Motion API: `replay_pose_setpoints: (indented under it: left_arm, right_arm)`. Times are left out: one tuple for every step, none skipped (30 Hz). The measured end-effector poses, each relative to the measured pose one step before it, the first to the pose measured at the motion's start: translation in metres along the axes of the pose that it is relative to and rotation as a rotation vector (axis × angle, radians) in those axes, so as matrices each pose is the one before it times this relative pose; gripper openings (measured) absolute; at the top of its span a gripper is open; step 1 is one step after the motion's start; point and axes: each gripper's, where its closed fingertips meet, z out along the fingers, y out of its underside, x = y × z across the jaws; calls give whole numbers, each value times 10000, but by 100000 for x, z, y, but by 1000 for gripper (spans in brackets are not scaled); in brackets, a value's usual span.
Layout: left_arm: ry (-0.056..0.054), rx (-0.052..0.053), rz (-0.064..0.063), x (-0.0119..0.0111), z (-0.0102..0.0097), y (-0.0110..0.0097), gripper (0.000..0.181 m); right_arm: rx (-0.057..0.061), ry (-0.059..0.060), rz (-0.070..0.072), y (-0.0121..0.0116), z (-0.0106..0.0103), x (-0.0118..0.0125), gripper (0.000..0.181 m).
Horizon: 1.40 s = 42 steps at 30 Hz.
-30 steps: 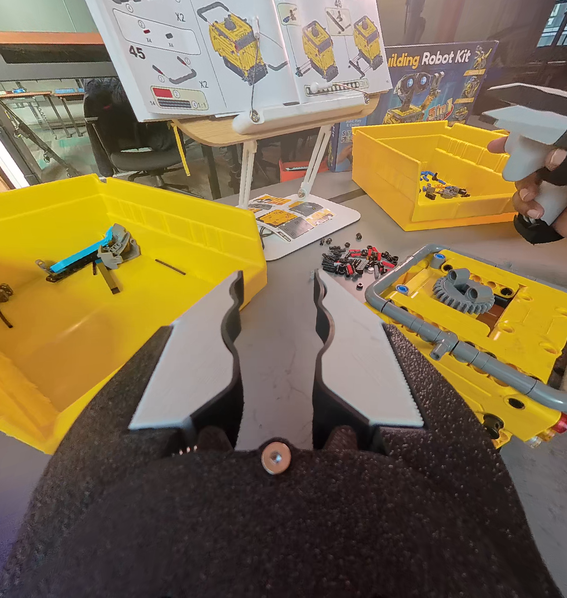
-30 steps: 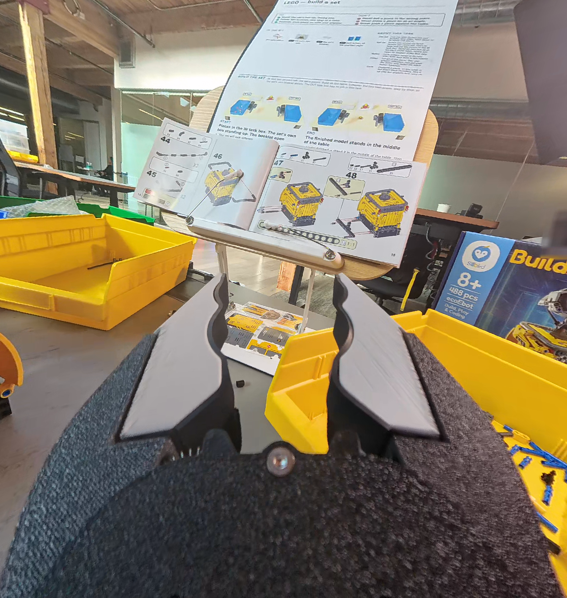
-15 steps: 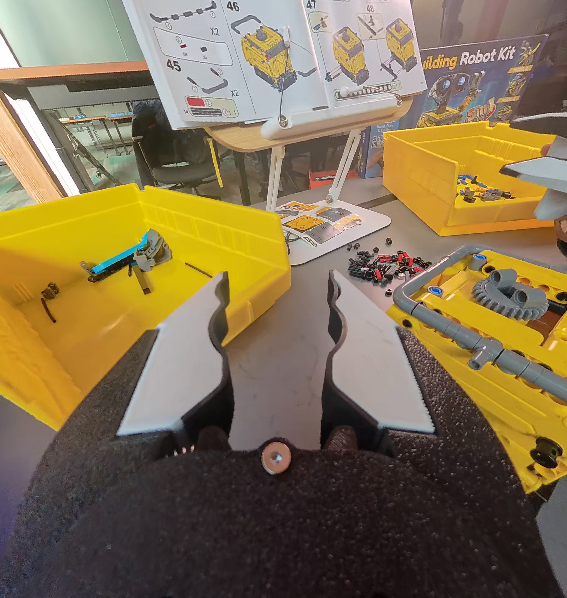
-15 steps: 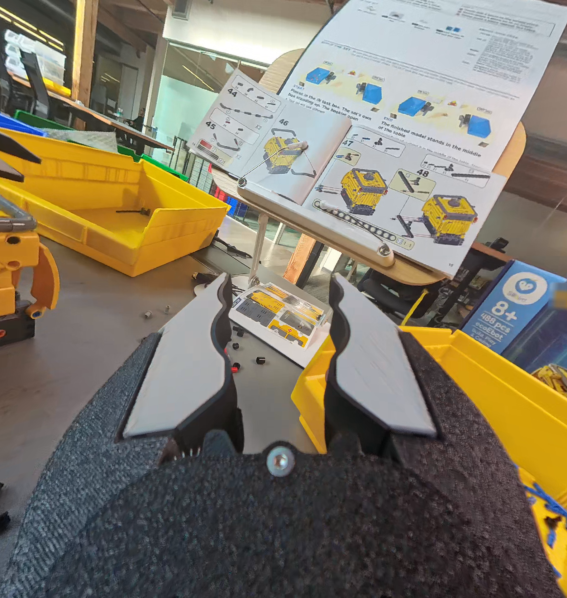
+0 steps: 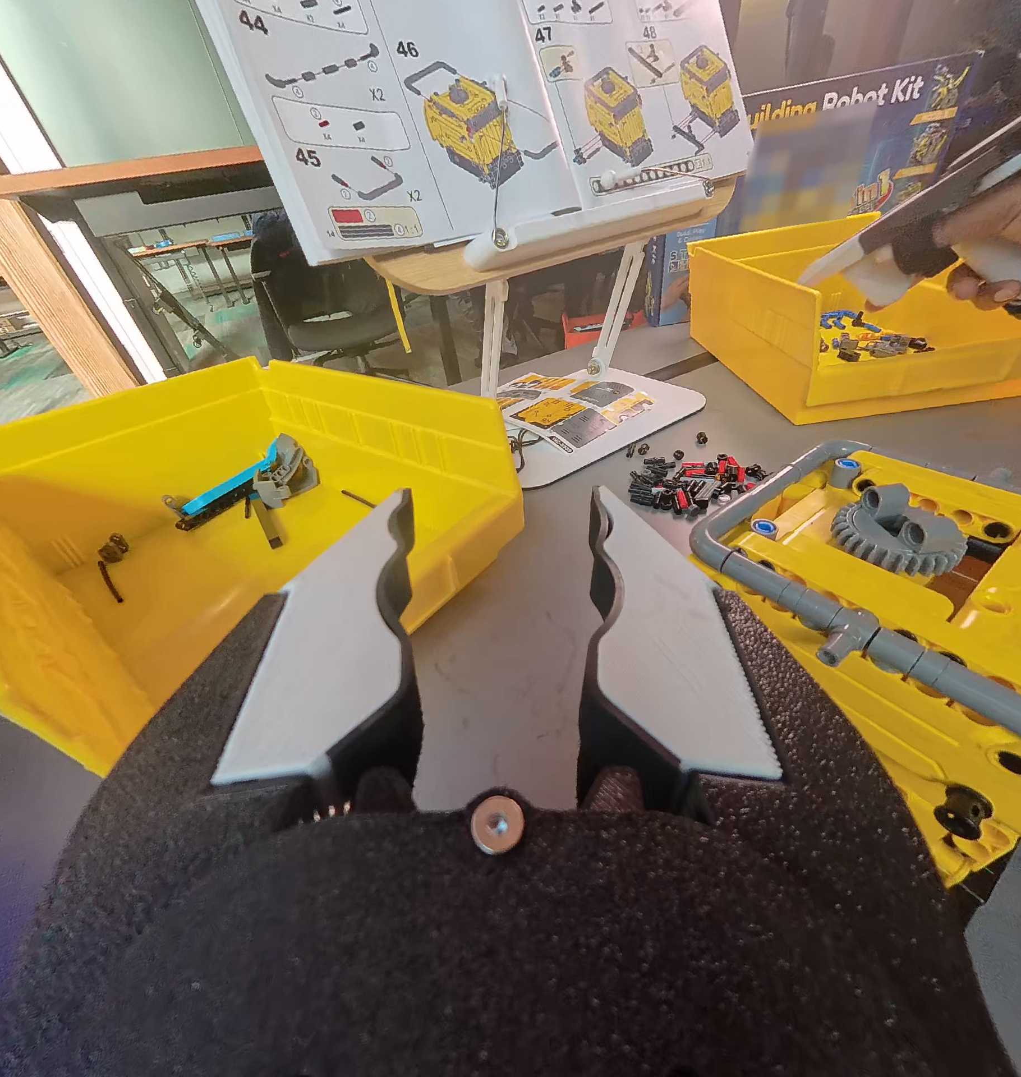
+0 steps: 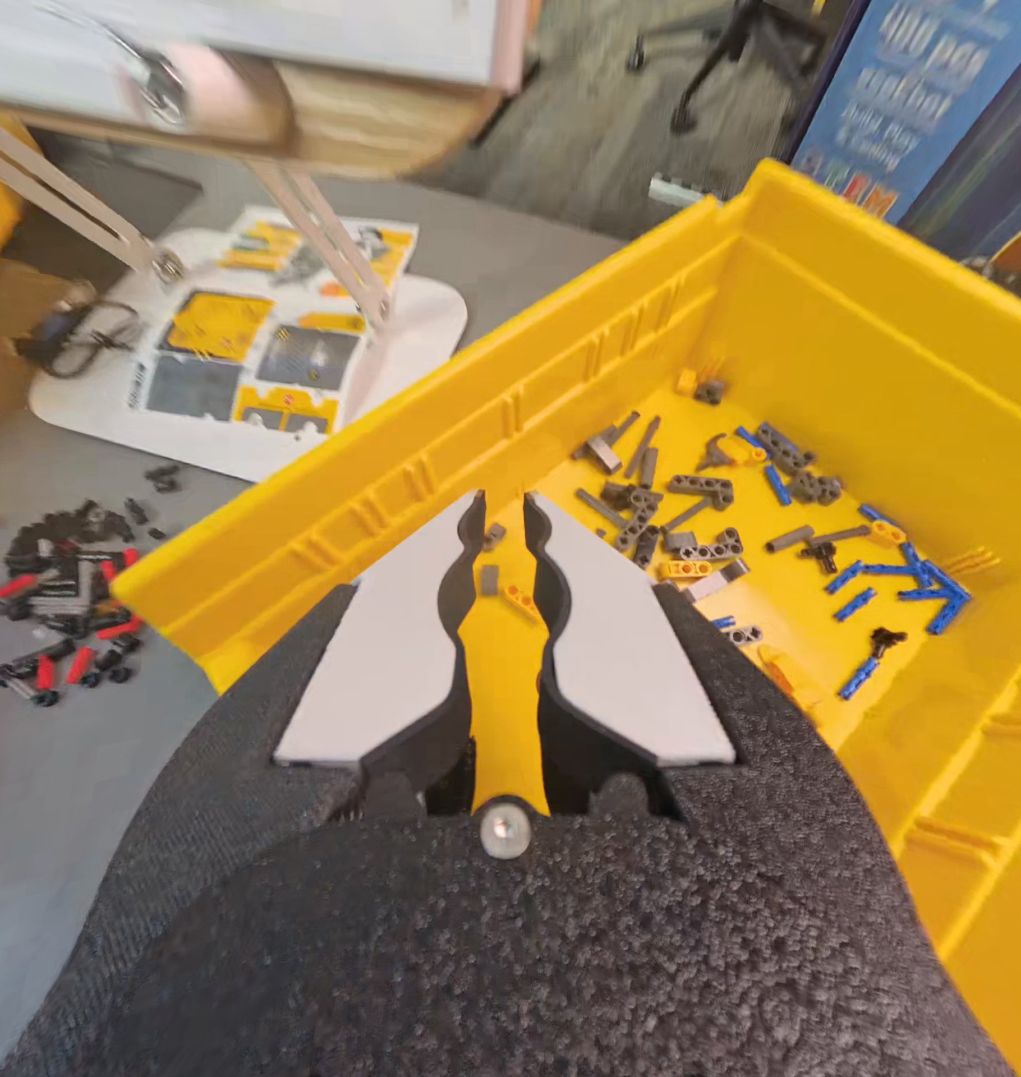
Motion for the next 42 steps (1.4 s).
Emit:
replay_pose_setpoints:
  left_arm:
    - [4,3,38,37,-96,-115,59]
    - [4,11,31,28,-99,-134,59]
    - [8,29,16,6,-77,-154,59]
    - [6,37,4,-19,-74,-151,58]
    - [-1,26,-9,-51,-59,-92,58]
    - [2,9,-32,-63,-41,-57,58]
    - [8,5,-53,-73,-48,-57,58]
    - [1,21,-58,-79,-46,-69,58]
    - [0,35,-56,-78,-59,-98,58]
    - [15,30,-57,-33,-47,-96,58]
    - [28,24,-56,-2,-43,-91,58]
    - [27,23,-41,34,-22,-76,57]
    - [19,9,-8,38,-7,-32,57]
    - [7,-18,20,30,11,19,57]
    - [-1,-26,28,25,3,40,57]
    - [-6,-15,25,13,-19,18,57]
    - [-11,-5,21,-13,-17,6,57]
    - [-11,-1,9,-28,-22,-16,57]
    - [-7,6,-10,-41,-21,-32,57]
    - [-2,12,-23,-35,-23,-19,57]
    - [8,-5,-28,-7,6,21,57]
    - [17,-34,-22,12,26,76,57]
    - [19,-43,-8,29,36,95,57]
    - [15,-30,8,47,25,55,57]
    - [10,-13,17,41,25,21,57]
    - [11,-7,9,44,10,25,57]
    - [15,-14,-3,40,18,26,56]
    - [10,-9,-12,14,-4,24,56]
    - [5,9,-21,1,1,-10,56]
    - [6,11,-26,2,-8,-22,56]
    - [3,-3,-18,-3,2,6,56]
    - [-4,-7,-9,-9,-3,10,56]
    - [0,2,-16,-10,-4,0,56]
    - [11,10,-22,28,-5,-33,56]
    - [9,20,-9,39,-24,-57,56]
    - [-5,24,15,32,-28,-75,56]
    - [-15,18,35,23,-35,-59,56]
    - [-16,9,41,23,-21,-38,56]
    - [-8,-1,31,26,-13,-4,55]
    - [0,-12,22,40,11,19,55]
    - [-8,-20,27,21,20,60,55]
    - [-19,-32,39,7,43,103,55]
  right_arm:
    - [-861,349,-197,973,1147,1151,12]
    - [-397,647,-294,242,864,1328,9]
    - [-436,239,-132,316,844,591,4]
    - [-544,-279,147,471,858,-226,6]
    - [-394,-286,141,285,719,-293,7]
    - [-168,145,-19,24,448,288,6]
    - [-207,337,-125,163,289,585,6]
    - [-213,131,-68,249,265,338,6]
    - [-68,-129,57,77,179,-50,6]
    - [84,-135,38,-144,84,-75,6]
    - [20,-83,25,-69,67,-46,6]
    - [-87,-146,31,77,164,-165,6]
    - [-147,-220,-7,165,242,-309,6]
    - [-186,-22,-25,200,242,30,7]
    - [-176,113,-85,167,218,255,8]
    - [-206,-14,-50,229,253,63,7]
    - [-235,-143,10,306,263,-117,9]
    - [55,-83,58,-139,72,-23,8]
    - [-63,-52,62,35,42,26,8]
    - [-11,-30,-17,-8,8,0,8]
    - [-28,-28,-19,20,-8,-4,8]
    - [-24,-45,12,31,0,-9,7]
    - [3,-51,20,13,7,-24,6]
    - [18,-75,4,10,6,-44,4]
    - [11,-19,15,-3,-32,35,4]
    - [-14,86,-59,13,-147,108,4]
    - [313,229,-132,-538,-546,175,4]
    - [659,181,55,-1230,-1131,85,4]
    - [977,129,248,-1879,-1671,-38,3]
    - [965,-1,195,-1986,-2024,-426,3]
    - [891,56,-22,-1900,-2121,-617,3]
    - [679,160,-358,-1589,-2039,-744,4]
    - [569,19,-650,-1316,-1955,-1203,4]
    - [472,-400,-652,-1029,-1744,-1973,4]
    - [316,-935,-646,-558,-1420,-2963,4]
    - [-38,-1253,-606,287,-931,-3667,4]
    - [-643,-1338,-513,1548,-324,-3876,4]
    - [-970,-1203,-458,2373,358,-3639,4]
    - [-737,-531,-476,2206,978,-2514,4]
    - [-662,-172,-454,2103,1239,-1797,4]
    - [-709,-330,-384,2095,1287,-1818,4]
    - [-405,-262,-251,1460,1200,-1455,4]
